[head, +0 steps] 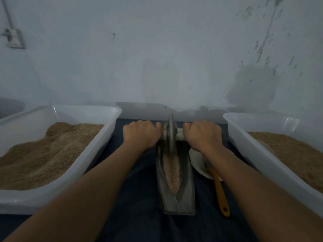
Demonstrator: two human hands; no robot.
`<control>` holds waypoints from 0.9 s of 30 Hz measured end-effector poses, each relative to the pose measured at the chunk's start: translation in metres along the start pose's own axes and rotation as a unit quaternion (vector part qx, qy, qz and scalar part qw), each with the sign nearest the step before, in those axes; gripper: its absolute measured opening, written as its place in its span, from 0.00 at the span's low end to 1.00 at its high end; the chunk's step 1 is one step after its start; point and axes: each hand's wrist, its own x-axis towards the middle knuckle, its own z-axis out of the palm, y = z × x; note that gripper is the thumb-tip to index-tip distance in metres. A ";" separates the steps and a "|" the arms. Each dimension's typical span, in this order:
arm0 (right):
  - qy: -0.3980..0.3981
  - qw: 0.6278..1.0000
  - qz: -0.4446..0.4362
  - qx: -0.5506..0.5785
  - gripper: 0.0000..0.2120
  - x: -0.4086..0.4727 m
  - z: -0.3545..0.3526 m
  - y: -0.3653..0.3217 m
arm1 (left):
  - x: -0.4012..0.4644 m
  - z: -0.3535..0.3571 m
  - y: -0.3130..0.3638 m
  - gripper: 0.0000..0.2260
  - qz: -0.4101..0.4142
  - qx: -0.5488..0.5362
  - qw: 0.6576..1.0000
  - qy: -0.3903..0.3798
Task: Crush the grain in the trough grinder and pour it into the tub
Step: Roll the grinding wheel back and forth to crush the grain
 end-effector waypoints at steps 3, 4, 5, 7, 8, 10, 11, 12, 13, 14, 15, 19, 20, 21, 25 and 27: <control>0.037 0.998 -0.041 -0.007 0.10 -0.024 0.003 0.006 | -0.016 -0.006 0.005 0.28 0.037 0.048 0.996 0.058; 0.048 0.998 -0.050 -0.006 0.08 -0.034 0.004 0.009 | -0.025 -0.008 0.007 0.31 0.057 0.063 0.993 0.076; 0.052 0.998 -0.047 -0.001 0.10 -0.044 0.003 0.010 | -0.036 -0.009 0.006 0.32 0.070 0.069 0.991 0.090; 0.063 0.997 -0.043 -0.007 0.15 -0.063 -0.001 0.009 | -0.060 -0.008 0.003 0.30 0.070 0.046 0.990 0.118; 0.084 0.996 -0.042 -0.005 0.18 -0.072 -0.004 0.009 | -0.071 -0.006 0.000 0.29 0.066 0.019 0.989 0.129; 0.160 0.984 -0.043 0.070 0.23 -0.091 -0.007 0.010 | -0.094 -0.001 -0.010 0.28 0.077 -0.032 0.985 0.149; 0.193 0.975 -0.048 0.097 0.22 -0.101 -0.007 0.010 | -0.104 0.000 -0.015 0.28 0.087 -0.050 0.983 0.152; 0.208 0.970 -0.054 0.111 0.21 -0.109 -0.006 0.011 | -0.111 -0.001 -0.018 0.28 0.097 -0.058 0.982 0.154; 0.211 0.968 -0.064 0.118 0.21 -0.114 -0.005 0.012 | -0.115 -0.002 -0.019 0.27 0.106 -0.059 0.980 0.156; 0.211 0.967 -0.073 0.121 0.22 -0.117 -0.004 0.012 | -0.118 -0.003 -0.019 0.26 0.111 -0.056 0.979 0.162; 0.212 0.966 -0.077 0.123 0.22 -0.117 -0.002 0.013 | -0.117 -0.004 -0.017 0.26 0.114 -0.058 0.977 0.168; 0.200 0.972 -0.048 0.117 0.23 -0.099 0.002 0.013 | -0.090 -0.002 -0.009 0.25 0.090 -0.037 0.980 0.171; 0.185 0.976 -0.038 0.106 0.23 -0.090 0.000 0.012 | -0.079 0.000 -0.008 0.23 0.082 -0.012 0.983 0.163; 0.162 0.983 -0.030 0.082 0.24 -0.082 -0.002 0.010 | -0.069 0.003 -0.007 0.18 0.088 0.039 0.984 0.149; 0.044 0.999 -0.003 0.018 0.22 -0.027 -0.013 -0.002 | -0.028 0.006 -0.012 0.06 0.094 0.105 0.989 0.053; 0.021 0.998 0.030 0.060 0.23 -0.003 -0.012 -0.007 | -0.009 0.008 -0.012 0.09 0.062 0.066 0.996 0.020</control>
